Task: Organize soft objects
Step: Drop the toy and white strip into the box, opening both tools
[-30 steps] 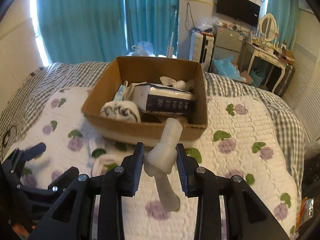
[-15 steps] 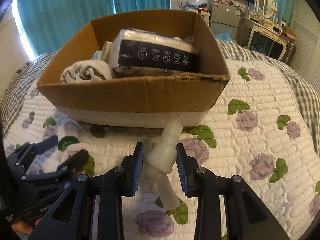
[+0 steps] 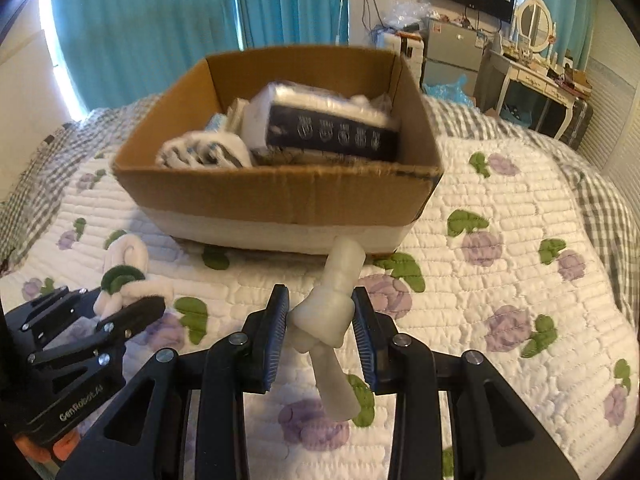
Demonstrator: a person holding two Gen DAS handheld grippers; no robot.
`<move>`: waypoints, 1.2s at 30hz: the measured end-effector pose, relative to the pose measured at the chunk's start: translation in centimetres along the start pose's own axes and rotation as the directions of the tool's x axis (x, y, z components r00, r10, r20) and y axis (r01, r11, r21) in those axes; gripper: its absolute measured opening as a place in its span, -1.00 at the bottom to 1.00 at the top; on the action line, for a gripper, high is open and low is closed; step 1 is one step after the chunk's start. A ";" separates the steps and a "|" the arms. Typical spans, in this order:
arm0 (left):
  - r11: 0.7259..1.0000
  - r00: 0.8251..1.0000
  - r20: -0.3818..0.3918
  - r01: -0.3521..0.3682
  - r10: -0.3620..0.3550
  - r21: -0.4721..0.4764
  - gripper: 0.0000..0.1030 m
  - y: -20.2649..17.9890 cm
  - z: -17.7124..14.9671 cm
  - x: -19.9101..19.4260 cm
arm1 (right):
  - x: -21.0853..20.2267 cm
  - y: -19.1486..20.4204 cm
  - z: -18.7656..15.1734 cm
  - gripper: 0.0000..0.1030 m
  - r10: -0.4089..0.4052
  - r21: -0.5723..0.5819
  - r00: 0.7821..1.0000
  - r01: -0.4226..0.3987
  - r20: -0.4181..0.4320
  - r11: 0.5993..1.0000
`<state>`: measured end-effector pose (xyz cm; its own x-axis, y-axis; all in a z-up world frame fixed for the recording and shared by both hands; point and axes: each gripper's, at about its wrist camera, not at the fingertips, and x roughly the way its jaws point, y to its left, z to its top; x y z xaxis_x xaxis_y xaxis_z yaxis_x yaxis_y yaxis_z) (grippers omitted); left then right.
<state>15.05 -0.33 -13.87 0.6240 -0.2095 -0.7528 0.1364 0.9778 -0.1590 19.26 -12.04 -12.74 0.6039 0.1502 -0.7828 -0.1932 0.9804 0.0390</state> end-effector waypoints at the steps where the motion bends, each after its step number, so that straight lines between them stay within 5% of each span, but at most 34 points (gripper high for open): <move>1: 1.000 1.000 0.008 -0.001 0.001 0.006 -0.31 -0.4 -0.1 -0.8 | -0.7 0.0 0.1 -0.38 0.003 -0.002 1.000 -0.003 0.012 1.000; 9: 0.999 0.994 0.108 0.012 -0.017 0.039 -0.31 -1.1 2.0 -6.4 | -7.6 0.7 2.5 -0.38 0.038 -0.035 0.989 -0.034 0.142 0.999; 20: 0.995 0.961 0.273 0.007 -0.035 0.103 -0.31 -2.9 7.7 -11.8 | -14.0 1.4 8.7 -0.38 0.054 -0.130 0.959 -0.018 0.279 0.991; 27: 0.992 0.957 0.289 -0.007 -0.029 0.125 -0.31 -3.3 12.2 -9.2 | -11.7 0.9 13.8 -0.38 0.079 -0.151 0.959 -0.039 0.273 0.988; 36: 0.986 0.975 0.221 -0.020 -0.016 0.163 -0.28 -3.1 16.0 -0.8 | -3.5 -0.9 18.7 -0.38 0.085 -0.144 0.976 -0.056 0.199 0.988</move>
<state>26.48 -3.23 -2.56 0.7766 -0.2211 -0.5899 0.2471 0.9683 -0.0375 31.80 -11.10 1.62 0.7273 0.2551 -0.6371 -0.3360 0.9418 -0.0064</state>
